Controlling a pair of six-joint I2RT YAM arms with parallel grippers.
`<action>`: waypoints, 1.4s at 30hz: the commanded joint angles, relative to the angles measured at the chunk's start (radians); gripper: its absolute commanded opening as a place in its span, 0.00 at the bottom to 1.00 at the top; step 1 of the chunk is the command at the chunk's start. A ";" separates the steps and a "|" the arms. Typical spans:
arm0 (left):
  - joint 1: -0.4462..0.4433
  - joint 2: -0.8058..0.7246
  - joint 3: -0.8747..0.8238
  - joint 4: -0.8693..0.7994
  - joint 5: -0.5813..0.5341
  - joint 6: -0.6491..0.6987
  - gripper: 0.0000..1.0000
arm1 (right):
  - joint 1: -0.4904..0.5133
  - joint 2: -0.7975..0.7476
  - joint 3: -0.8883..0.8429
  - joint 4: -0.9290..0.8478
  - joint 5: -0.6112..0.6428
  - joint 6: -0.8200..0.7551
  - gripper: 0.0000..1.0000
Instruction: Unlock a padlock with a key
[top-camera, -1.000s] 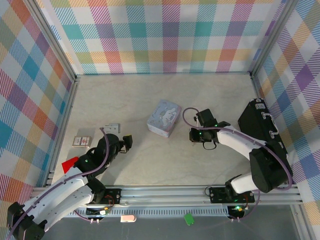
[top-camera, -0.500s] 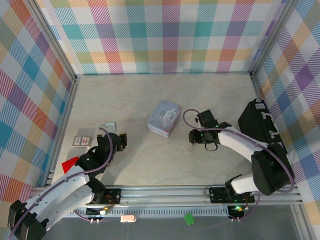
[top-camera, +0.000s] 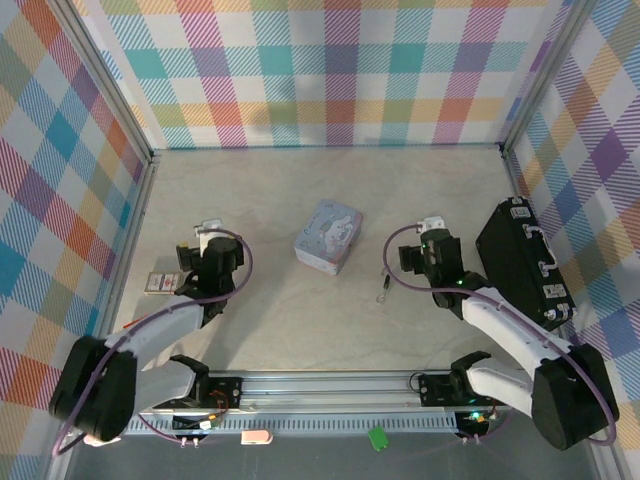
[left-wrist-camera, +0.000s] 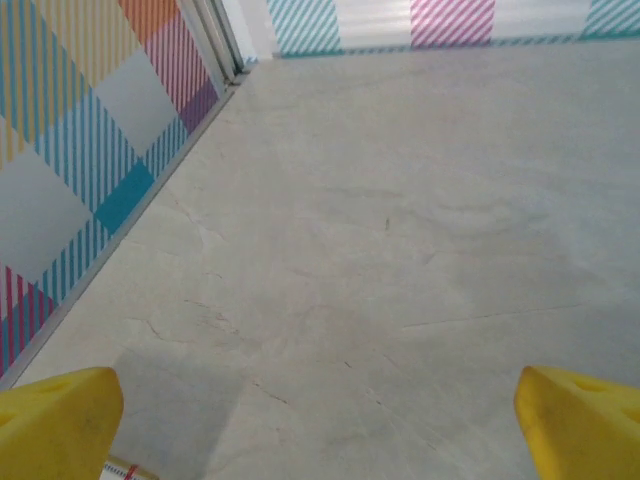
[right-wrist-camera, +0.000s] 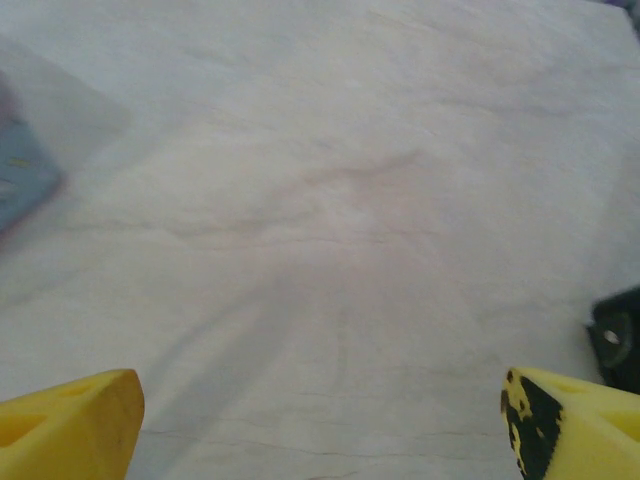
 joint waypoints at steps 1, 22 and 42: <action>0.062 0.110 0.019 0.194 0.110 0.076 1.00 | -0.049 0.035 -0.075 0.237 0.051 -0.050 0.92; 0.258 0.408 -0.041 0.572 0.522 0.035 1.00 | -0.386 0.399 -0.198 0.961 -0.588 -0.055 0.99; 0.259 0.411 -0.042 0.583 0.522 0.035 1.00 | -0.403 0.458 -0.103 0.836 -0.544 -0.020 0.99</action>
